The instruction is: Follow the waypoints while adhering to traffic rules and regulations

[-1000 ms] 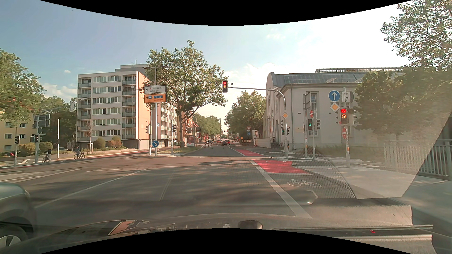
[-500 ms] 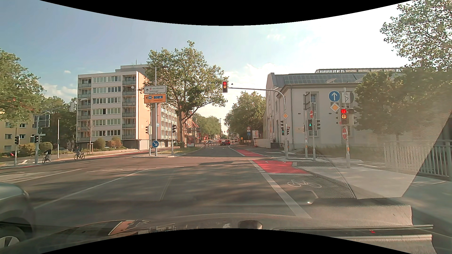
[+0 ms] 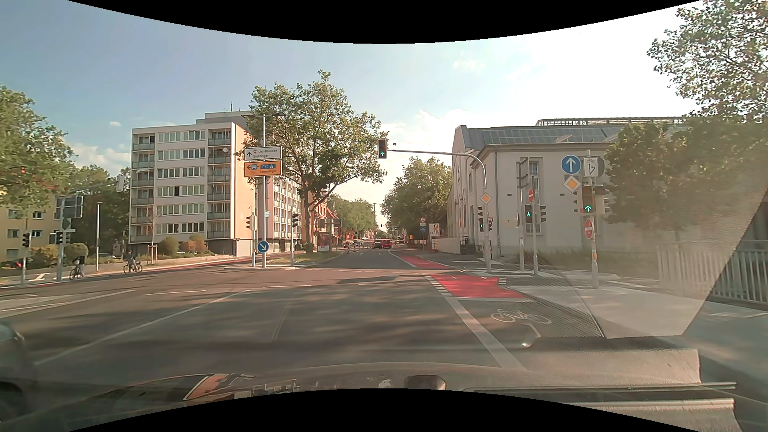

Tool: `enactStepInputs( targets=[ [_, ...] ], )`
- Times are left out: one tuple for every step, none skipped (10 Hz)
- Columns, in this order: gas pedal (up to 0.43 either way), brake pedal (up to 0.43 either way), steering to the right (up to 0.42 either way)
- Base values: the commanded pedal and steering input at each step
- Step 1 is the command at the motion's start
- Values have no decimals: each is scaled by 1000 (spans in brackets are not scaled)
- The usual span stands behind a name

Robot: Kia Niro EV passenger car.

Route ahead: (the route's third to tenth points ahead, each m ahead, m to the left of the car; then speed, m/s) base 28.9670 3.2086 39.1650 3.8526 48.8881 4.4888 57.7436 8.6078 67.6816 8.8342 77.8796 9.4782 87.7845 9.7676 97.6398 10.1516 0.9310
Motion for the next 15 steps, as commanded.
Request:
enactStepInputs(
  targets=[
    [378, 0, 3],
    [390, 0, 3],
    [421, 0, 3],
    [421, 0, 3],
    [421, 0, 4],
    [421, 0, 4],
    [421, 0, 3],
    [409, 0, 4],
    [398, 0, 4],
    [390, 0, 3],
    [390, 0, 4],
    [378, 0, 3],
    [358, 0, 3],
    [350, 0, 3],
    [350, 0, 2]
  ],
)
